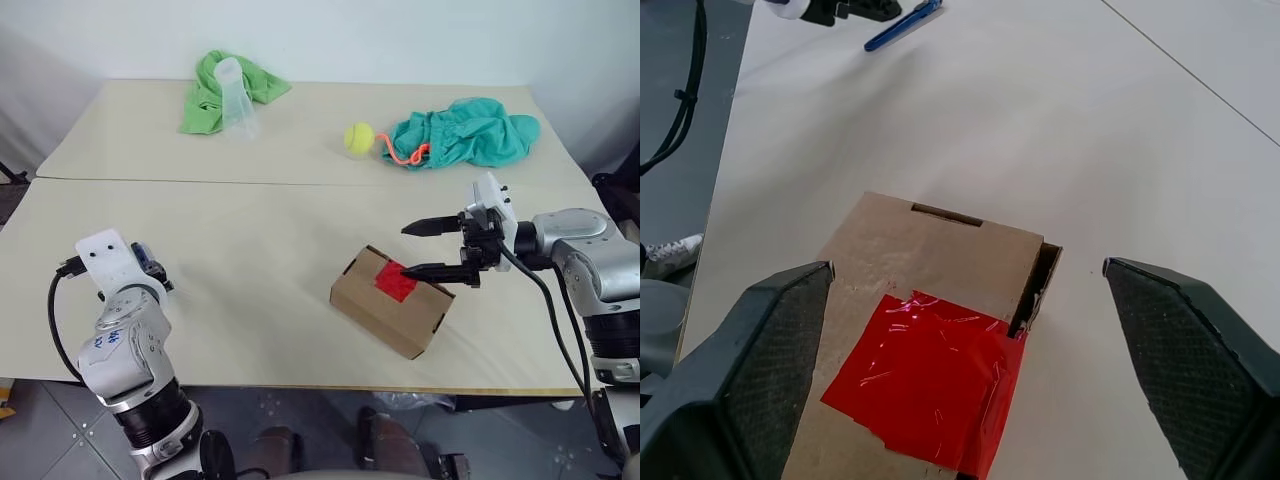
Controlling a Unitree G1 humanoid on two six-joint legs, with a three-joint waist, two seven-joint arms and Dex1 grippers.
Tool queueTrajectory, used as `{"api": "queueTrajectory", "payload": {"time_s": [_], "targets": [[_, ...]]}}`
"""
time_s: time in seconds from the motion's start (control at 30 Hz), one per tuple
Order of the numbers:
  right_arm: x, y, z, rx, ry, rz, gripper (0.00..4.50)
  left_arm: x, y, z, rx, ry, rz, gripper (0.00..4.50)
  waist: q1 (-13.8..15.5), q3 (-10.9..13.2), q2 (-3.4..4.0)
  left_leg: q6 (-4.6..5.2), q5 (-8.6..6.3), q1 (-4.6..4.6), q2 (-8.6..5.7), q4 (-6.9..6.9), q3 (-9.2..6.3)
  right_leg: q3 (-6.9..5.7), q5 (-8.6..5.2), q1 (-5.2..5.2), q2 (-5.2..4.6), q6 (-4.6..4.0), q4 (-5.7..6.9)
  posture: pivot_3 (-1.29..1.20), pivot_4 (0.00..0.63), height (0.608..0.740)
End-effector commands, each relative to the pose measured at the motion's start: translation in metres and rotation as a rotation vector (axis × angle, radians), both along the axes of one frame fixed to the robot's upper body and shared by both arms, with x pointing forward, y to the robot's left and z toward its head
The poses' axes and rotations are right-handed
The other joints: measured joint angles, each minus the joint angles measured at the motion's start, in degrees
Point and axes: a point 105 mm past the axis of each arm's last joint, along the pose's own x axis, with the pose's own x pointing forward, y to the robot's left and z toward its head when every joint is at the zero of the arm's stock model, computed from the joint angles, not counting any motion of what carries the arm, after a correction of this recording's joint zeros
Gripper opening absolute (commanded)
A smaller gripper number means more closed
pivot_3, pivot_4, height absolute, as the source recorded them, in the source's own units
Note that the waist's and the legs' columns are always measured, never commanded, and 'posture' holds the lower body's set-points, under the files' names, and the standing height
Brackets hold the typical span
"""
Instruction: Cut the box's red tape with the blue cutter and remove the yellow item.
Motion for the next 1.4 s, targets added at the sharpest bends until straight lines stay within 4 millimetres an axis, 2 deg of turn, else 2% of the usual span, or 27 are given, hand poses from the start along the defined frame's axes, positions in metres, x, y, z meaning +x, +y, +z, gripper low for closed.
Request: {"api": "queueTrajectory", "payload": {"time_s": [0.03,0.4,0.67,0.87,0.93,1.07,1.13,1.27,1.4], "targets": [[-0.005,0.002,0.012,0.019,-0.049,0.02,4.5,-0.001,0.0,0.003,-0.003,-0.006,0.01,2.67,0.0,0.0,0.0,0.0,0.0,0.0,0.0,0.0,0.0,0.0,0.0,0.0,0.0,0.0,0.0,0.0,0.15,0.74],[-0.003,0.003,0.012,0.015,-0.053,0.013,4.5,-0.011,0.007,-0.012,-0.02,0.076,0.059,2.67,0.0,0.0,0.0,-0.01,0.0,0.0,0.01,0.0,0.0,0.0,0.0,0.0,0.01,0.0,0.01,0.0,0.15,0.74],[-0.004,0.007,0.016,0.014,-0.069,0.023,4.5,-0.002,-0.006,-0.024,-0.1,0.091,-0.006,2.67,0.1,0.0,0.0,-0.01,0.0,0.01,0.0,0.01,0.0,0.0,0.0,0.0,-0.01,0.0,0.02,0.0,0.15,0.74],[-0.004,0.006,0.016,0.011,-0.074,0.017,4.5,0.002,-0.007,-0.029,-0.124,0.105,-0.02,2.67,0.2,0.0,0.01,-0.04,0.02,0.05,-0.01,0.03,0.0,0.0,0.0,0.02,-0.03,0.0,0.11,0.0,0.15,0.74],[-0.004,0.006,0.016,0.011,-0.074,0.013,4.5,0.002,-0.006,-0.031,-0.131,0.116,-0.03,2.32,0.2,0.0,0.02,-0.07,0.04,0.07,-0.01,0.03,0.0,0.0,0.0,0.02,-0.03,-0.01,0.15,0.0,0.15,0.74],[-0.004,0.005,0.016,0.009,-0.076,0.008,4.5,0.001,-0.003,-0.034,-0.13,0.137,-0.029,1.26,0.1,0.0,0.03,-0.12,0.08,0.15,-0.01,0.03,0.01,0.02,-0.02,0.02,-0.03,-0.05,0.28,0.0,0.15,0.74],[-0.003,0.004,0.016,0.007,-0.076,0.005,4.5,0.001,-0.002,-0.036,-0.128,0.15,-0.025,1.26,0.1,0.0,0.03,-0.13,0.09,0.18,-0.01,0.03,0.01,0.03,-0.04,0.02,-0.03,-0.08,0.35,0.0,0.15,0.74],[-0.003,0.004,0.017,0.006,-0.077,0.001,4.5,-0.001,0.0,-0.036,-0.119,0.162,-0.013,0.41,0.0,0.0,0.03,-0.16,0.1,0.21,-0.01,0.03,0.01,0.04,-0.06,0.02,-0.03,-0.11,0.41,0.0,0.15,0.74],[-0.003,0.003,0.018,0.003,-0.083,-0.006,4.5,-0.002,0.001,-0.036,-0.109,0.172,-0.022,0.39,0.0,0.0,0.03,-0.16,0.1,0.21,0.0,0.03,0.01,0.04,-0.06,0.02,-0.03,-0.12,0.42,0.0,0.15,0.74]]}}
